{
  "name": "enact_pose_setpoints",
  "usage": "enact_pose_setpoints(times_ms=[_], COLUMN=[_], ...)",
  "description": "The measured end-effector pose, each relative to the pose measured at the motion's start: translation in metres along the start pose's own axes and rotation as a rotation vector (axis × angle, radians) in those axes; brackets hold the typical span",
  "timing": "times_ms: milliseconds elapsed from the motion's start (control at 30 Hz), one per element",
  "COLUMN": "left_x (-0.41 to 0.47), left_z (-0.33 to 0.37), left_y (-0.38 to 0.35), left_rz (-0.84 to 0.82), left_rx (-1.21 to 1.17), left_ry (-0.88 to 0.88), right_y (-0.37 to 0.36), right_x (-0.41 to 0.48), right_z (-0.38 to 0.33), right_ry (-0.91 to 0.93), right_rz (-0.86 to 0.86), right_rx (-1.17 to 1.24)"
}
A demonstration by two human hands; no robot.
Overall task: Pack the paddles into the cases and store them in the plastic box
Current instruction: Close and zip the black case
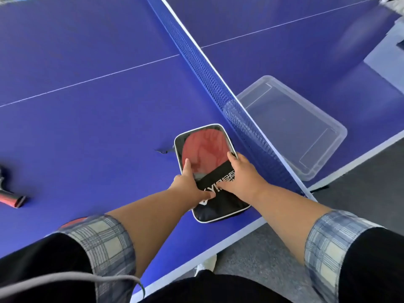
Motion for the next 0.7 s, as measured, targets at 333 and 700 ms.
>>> enact_pose_setpoints(times_ms=[333, 700], left_x=[0.017, -0.043], left_z=[0.028, -0.100], left_y=[-0.022, 0.094], left_rz=[-0.041, 0.235], left_rx=[0.175, 0.437], left_ry=[-0.087, -0.032], right_y=[0.003, -0.017], right_x=[0.023, 0.024], right_z=[0.047, -0.134], right_ry=[-0.084, 0.387], right_rz=[-0.062, -0.127], right_rx=[-0.108, -0.463])
Point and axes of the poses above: each hand's wrist, its own x-axis towards the middle knuckle, its own y-axis out of the back of the hand, z = x × y, the point moved 3 cm from there along x, towards the middle knuckle, and after that the axes turned 7 degrees about z, right-handed, at the moved point
